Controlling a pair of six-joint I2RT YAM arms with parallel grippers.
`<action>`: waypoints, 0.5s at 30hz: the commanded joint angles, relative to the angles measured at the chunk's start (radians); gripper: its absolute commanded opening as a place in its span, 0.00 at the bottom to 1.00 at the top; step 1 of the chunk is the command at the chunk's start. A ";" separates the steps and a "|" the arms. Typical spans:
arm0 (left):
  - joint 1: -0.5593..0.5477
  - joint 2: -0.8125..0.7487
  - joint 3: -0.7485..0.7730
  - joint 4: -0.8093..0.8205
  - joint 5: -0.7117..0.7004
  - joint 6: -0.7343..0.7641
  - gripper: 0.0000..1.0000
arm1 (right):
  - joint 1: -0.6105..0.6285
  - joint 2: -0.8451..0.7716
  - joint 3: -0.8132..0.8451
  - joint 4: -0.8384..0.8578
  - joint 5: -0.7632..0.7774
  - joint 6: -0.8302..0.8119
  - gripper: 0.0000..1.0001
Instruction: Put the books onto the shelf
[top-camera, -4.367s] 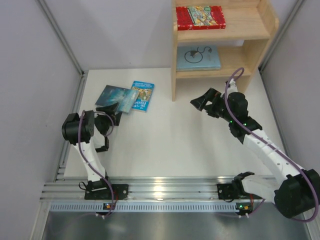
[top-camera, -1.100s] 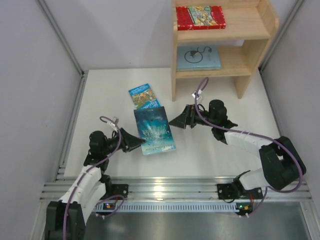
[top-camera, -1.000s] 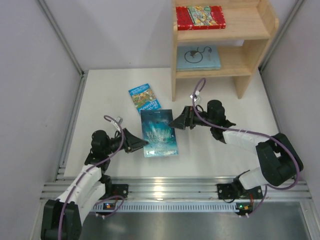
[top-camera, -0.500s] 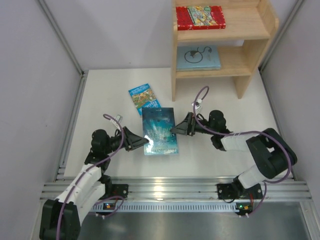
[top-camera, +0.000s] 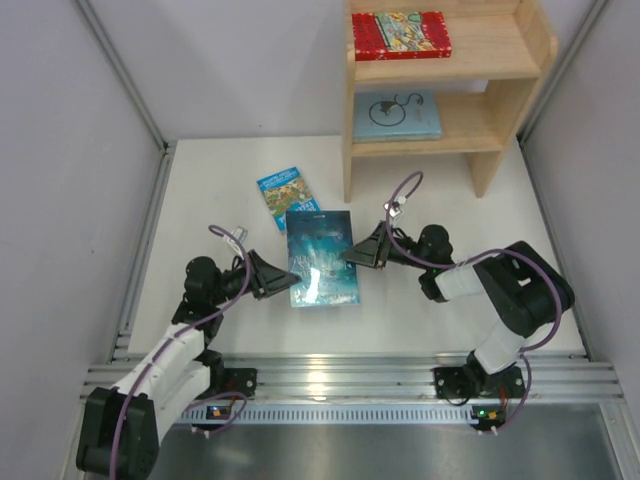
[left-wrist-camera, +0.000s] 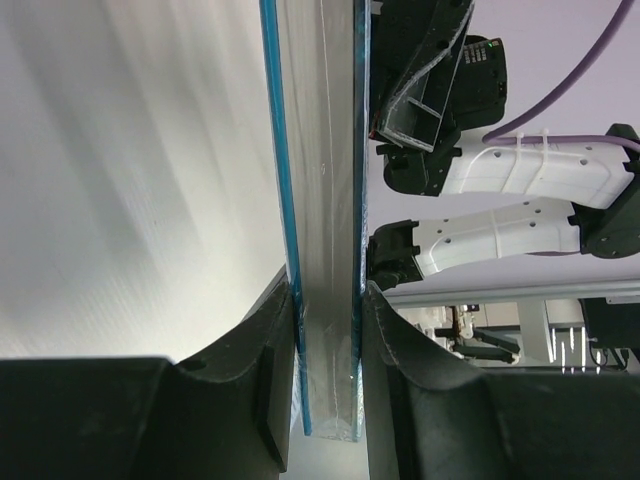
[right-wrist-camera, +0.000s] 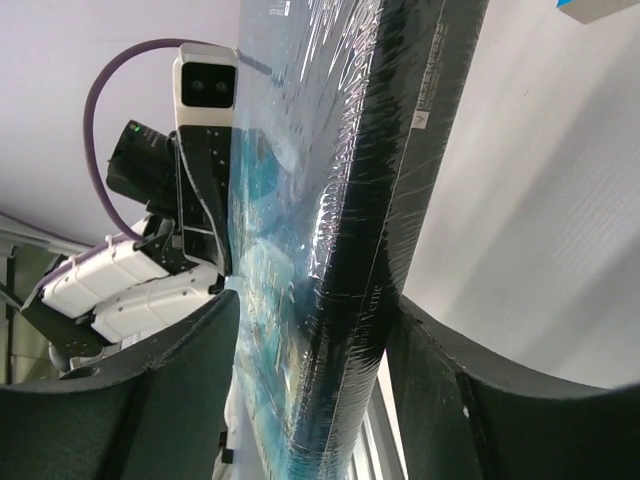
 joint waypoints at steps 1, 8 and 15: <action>-0.009 0.002 0.058 0.222 0.014 -0.010 0.00 | 0.002 -0.017 0.001 0.178 -0.029 0.021 0.59; -0.015 0.027 0.063 0.248 0.018 -0.022 0.00 | 0.002 -0.060 -0.005 0.184 -0.039 0.044 0.20; -0.015 -0.004 0.132 0.018 -0.040 0.065 0.56 | -0.014 -0.177 0.005 0.196 -0.023 0.150 0.00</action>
